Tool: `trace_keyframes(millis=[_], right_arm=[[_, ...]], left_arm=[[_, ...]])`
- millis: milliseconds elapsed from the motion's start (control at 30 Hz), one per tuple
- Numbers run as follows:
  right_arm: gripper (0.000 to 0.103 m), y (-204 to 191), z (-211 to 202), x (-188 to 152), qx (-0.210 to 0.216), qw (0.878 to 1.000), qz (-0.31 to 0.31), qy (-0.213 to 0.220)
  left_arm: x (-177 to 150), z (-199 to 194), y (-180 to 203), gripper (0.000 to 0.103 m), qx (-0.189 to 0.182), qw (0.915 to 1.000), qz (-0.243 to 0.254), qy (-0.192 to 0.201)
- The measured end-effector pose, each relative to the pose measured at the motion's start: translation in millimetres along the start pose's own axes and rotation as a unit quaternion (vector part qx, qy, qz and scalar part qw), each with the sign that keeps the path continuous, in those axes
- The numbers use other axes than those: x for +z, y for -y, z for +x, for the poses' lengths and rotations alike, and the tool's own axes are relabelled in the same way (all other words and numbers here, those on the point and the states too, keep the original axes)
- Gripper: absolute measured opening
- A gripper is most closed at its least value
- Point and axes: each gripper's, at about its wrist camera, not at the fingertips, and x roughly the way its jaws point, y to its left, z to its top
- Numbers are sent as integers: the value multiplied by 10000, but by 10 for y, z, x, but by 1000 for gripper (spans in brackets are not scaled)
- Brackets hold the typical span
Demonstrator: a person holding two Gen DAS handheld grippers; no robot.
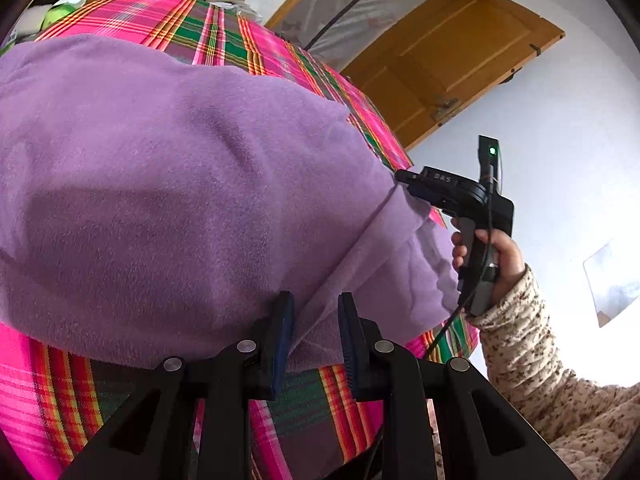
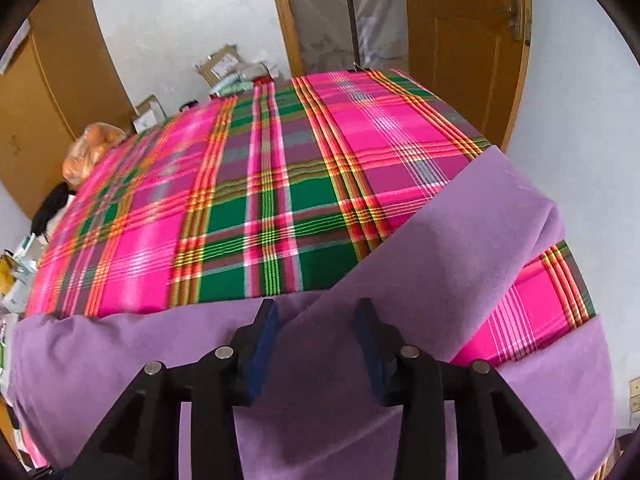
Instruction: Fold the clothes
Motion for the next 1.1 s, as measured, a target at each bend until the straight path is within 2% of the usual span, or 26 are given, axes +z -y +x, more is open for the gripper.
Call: trace_keyframes(millis=[100, 133, 167, 200, 267, 433, 633, 800, 1100], right_arm=[[40, -31, 30, 17, -150, 9999, -75, 16], [32, -40, 34, 16, -190, 9998, -103, 29], [15, -43, 36, 13, -243, 9996, -153, 41], [8, -38, 37, 5, -312, 9992, -235, 51], [3, -4, 21, -18, -285, 9993, -246, 73], [2, 97, -150, -91, -198, 9989, -105, 410], [2, 316, -448, -260, -61, 9974, 147, 705], [2, 540, -643, -454, 112, 9952, 486, 841], [2, 831, -790, -746, 474, 9897, 893, 1011]], left_arm=[[-8, -18, 9, 23, -1, 10000, 15, -5], [-10, -23, 9, 23, -3, 10000, 18, -7], [-8, -22, 5, 23, -9, 10000, 9, -9], [-8, -23, 9, 23, -13, 10000, -1, -11], [-6, -22, 17, 23, -1, 10000, -1, -16], [8, -16, 44, 23, 93, 9999, 35, -30], [19, 8, 151, 23, 392, 9990, 228, -39], [34, 39, 300, 30, 592, 9969, 520, -27], [33, 166, 552, 32, 902, 9882, 1222, -181]])
